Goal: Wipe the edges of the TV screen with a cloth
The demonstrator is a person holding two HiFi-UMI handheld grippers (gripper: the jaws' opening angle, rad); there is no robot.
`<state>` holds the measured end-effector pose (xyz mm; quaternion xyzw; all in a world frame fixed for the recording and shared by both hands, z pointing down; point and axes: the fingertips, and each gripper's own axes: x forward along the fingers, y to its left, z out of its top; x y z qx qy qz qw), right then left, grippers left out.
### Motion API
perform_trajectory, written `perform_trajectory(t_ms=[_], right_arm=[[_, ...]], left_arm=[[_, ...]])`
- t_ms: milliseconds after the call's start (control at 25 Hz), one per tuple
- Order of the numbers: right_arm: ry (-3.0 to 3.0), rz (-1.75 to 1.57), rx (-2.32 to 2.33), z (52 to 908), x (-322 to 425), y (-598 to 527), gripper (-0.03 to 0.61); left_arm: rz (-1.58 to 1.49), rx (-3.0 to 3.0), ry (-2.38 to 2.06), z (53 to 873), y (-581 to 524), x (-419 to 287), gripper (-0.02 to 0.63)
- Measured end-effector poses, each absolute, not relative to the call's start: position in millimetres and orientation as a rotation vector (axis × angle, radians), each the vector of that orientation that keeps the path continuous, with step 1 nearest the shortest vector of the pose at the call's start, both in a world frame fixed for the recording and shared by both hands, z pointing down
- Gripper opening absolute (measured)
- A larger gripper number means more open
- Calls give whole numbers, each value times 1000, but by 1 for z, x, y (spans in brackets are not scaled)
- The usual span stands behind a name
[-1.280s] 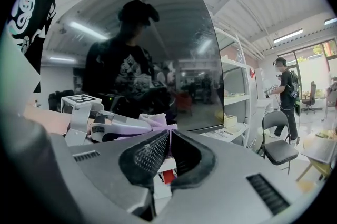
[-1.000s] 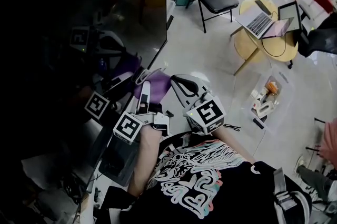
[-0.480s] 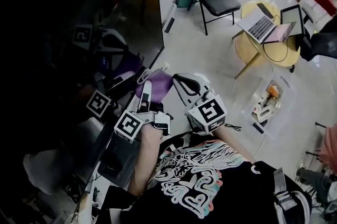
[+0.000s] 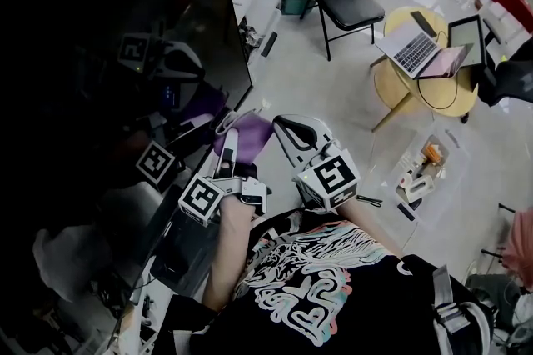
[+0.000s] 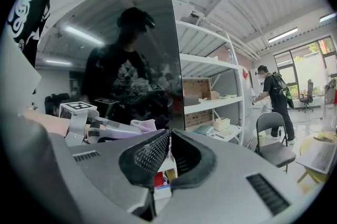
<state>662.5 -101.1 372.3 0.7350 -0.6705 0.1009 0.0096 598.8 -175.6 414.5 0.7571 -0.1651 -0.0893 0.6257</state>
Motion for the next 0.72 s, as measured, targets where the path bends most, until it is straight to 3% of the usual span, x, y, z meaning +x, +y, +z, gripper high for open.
perform_trajectory(t_ms=[720], right_arm=[[-2164, 283, 2218, 379, 664, -97, 34]], left_arm=[[-271, 1735, -444, 428, -181, 588, 132]])
